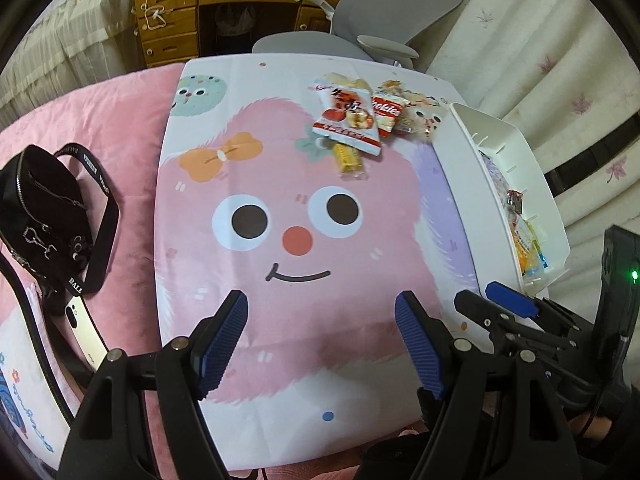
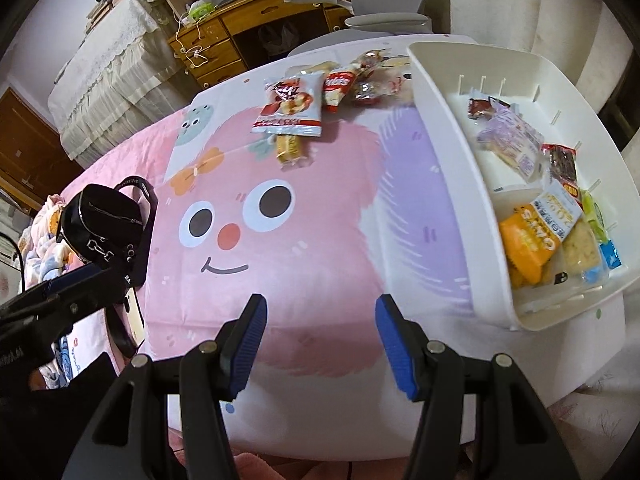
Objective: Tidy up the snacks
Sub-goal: 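Withdraw both open grippers from the tray toward the remaining snacks, then grasp white DONGZAO apple-chip bag with left gripper while right gripper grasps yellow stick packet, then lift both held snacks and carry them over the white tray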
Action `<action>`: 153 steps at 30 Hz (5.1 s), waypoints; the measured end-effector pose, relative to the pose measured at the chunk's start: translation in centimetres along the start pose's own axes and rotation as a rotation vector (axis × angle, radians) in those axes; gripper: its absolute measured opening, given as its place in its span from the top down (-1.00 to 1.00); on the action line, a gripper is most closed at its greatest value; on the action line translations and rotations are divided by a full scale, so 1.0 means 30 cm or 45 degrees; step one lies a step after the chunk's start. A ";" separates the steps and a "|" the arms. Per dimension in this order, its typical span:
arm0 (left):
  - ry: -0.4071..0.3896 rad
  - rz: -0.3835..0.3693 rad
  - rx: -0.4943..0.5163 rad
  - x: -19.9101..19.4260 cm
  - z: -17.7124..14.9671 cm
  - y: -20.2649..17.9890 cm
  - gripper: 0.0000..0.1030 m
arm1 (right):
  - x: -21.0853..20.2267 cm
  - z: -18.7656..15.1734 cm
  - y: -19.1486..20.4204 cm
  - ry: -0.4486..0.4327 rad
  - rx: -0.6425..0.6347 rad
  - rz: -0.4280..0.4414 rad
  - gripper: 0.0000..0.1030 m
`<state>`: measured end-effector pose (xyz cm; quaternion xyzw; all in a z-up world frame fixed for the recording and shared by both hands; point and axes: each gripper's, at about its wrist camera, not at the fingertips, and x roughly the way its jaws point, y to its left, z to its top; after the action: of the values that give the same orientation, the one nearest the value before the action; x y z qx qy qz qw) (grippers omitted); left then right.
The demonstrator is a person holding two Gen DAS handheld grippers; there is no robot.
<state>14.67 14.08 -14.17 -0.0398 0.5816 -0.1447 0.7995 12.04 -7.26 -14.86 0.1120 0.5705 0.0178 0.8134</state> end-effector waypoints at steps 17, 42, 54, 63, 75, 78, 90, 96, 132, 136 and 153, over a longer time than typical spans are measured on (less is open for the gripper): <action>0.106 0.099 -0.056 0.055 0.270 0.119 -0.55 | 0.098 0.070 0.123 -0.054 -0.082 0.010 -0.11; 0.364 0.159 0.099 0.499 0.779 -0.024 -0.61 | 0.439 0.335 0.115 -0.261 -0.105 0.023 -0.10; 0.394 0.041 0.052 0.676 0.865 -0.097 -0.72 | 0.527 0.392 0.115 -0.261 -0.097 0.041 -0.10; 0.450 0.016 0.036 0.793 0.871 -0.129 -0.73 | 0.544 0.402 0.142 -0.258 -0.179 0.013 0.06; 0.495 -0.019 -0.039 0.897 0.883 -0.141 -0.78 | 0.556 0.412 0.171 -0.234 -0.297 -0.028 0.42; 0.498 -0.025 -0.048 0.899 0.881 -0.134 -0.77 | 0.558 0.411 0.181 -0.218 -0.325 -0.036 0.42; 0.460 0.000 -0.068 0.838 0.886 -0.113 -0.36 | 0.545 0.438 0.162 -0.111 -0.300 -0.043 0.47; 0.415 0.000 -0.074 0.748 0.886 -0.094 -0.35 | 0.511 0.434 0.115 -0.088 -0.233 -0.070 0.48; 0.379 -0.068 -0.014 0.112 0.164 -0.005 -0.36 | -0.009 0.011 0.107 -0.206 -0.121 -0.188 0.47; 0.375 -0.104 0.004 0.075 0.118 -0.030 -0.36 | -0.070 -0.013 0.088 -0.240 -0.108 -0.221 0.47; 0.247 -0.191 0.155 -0.030 0.128 -0.290 -0.36 | -0.247 -0.051 -0.065 -0.360 -0.073 -0.232 0.47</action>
<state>16.43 5.62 -10.07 -0.0205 0.6416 -0.2423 0.7274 7.82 -10.07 -8.92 0.0381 0.4573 -0.0558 0.8867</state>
